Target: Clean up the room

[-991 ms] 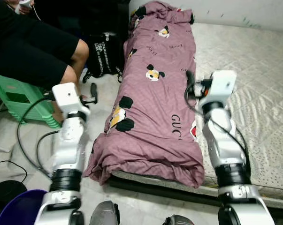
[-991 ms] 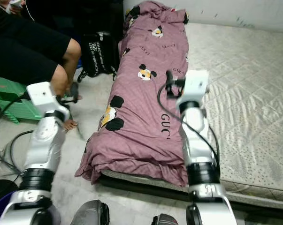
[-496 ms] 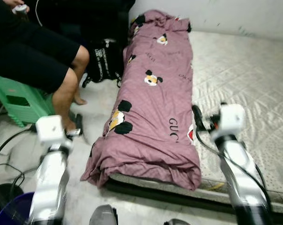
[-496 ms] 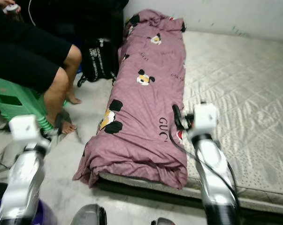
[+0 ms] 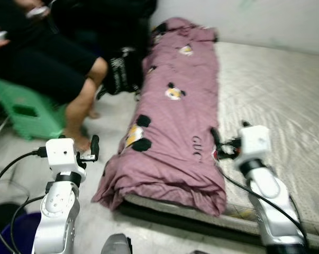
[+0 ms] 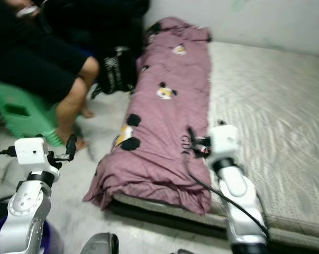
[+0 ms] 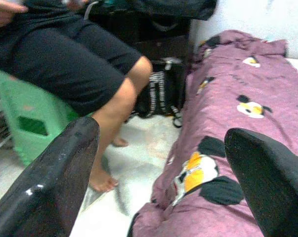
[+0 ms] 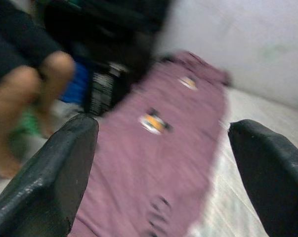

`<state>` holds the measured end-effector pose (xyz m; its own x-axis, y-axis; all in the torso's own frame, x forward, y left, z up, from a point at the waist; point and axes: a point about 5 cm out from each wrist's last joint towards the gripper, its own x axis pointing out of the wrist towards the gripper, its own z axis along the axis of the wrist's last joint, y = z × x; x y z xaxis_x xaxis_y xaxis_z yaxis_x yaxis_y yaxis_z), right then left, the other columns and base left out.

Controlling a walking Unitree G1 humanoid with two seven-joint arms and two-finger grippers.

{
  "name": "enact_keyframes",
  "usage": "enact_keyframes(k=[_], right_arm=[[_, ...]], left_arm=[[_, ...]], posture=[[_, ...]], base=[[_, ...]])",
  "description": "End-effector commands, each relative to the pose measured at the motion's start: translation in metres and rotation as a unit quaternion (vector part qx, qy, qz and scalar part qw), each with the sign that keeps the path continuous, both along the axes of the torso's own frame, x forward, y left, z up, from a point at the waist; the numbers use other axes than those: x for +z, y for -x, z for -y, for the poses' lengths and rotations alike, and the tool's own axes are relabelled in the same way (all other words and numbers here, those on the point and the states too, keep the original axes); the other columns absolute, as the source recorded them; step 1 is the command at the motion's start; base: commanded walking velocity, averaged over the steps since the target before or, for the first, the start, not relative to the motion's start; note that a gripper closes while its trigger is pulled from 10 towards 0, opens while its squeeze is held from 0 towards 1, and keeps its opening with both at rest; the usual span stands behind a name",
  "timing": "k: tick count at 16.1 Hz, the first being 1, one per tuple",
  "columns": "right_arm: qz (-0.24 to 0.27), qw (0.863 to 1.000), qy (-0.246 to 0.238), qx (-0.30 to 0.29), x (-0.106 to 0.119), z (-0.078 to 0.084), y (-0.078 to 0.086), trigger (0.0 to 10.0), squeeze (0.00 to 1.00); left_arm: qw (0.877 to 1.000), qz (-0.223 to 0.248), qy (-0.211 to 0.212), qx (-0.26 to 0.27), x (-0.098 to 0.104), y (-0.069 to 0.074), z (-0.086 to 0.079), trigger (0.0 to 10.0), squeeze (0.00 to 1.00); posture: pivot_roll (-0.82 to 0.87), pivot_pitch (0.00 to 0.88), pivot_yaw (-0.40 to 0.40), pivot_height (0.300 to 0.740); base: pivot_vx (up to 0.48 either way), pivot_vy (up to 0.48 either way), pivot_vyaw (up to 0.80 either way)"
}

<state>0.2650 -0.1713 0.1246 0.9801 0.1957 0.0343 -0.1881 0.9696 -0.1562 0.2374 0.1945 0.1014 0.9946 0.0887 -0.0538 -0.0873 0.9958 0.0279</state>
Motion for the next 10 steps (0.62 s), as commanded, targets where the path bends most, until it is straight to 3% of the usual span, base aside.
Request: enact_keyframes(k=[1,10], right_arm=[[0.01,1.0,0.005,0.008,0.008,-0.004,-0.002,10.0,0.0],[0.01,1.0,0.017,0.008,0.012,0.004,-0.008,10.0,0.0]], left_arm=[[1.0,0.009,-0.002,-0.004,0.008,-0.003,0.002,10.0,0.0],[1.0,0.019,0.01,0.016,0.012,-0.018,0.0,10.0,0.0]], posture=[[0.01,0.0,0.0,0.74],[-0.01,0.0,-0.013,0.74]], base=[[0.0,0.0,0.79],[0.0,0.0,0.79]])
